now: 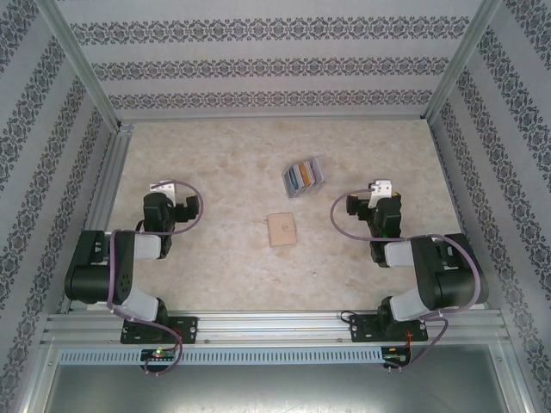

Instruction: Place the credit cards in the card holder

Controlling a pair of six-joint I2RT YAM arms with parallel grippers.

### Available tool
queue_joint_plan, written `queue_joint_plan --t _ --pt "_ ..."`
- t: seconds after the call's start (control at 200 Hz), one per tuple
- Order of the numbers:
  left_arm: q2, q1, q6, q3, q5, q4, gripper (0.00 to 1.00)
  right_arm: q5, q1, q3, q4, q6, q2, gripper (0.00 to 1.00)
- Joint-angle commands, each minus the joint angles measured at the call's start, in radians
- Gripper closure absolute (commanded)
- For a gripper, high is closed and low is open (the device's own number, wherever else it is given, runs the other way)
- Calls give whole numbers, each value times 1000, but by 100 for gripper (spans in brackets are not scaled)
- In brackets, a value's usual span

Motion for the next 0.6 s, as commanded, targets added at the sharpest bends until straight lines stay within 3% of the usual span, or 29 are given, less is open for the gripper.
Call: queue_joint_plan --t 0.0,0.125,0.595 --pt "15 10 62 5 109 107 0 -42 -9 4 74 -17 6 2" --pt "15 10 62 6 105 102 0 29 -12 68 -24 10 16 2" --pt "15 8 63 7 103 99 0 16 -21 81 -35 22 16 2"
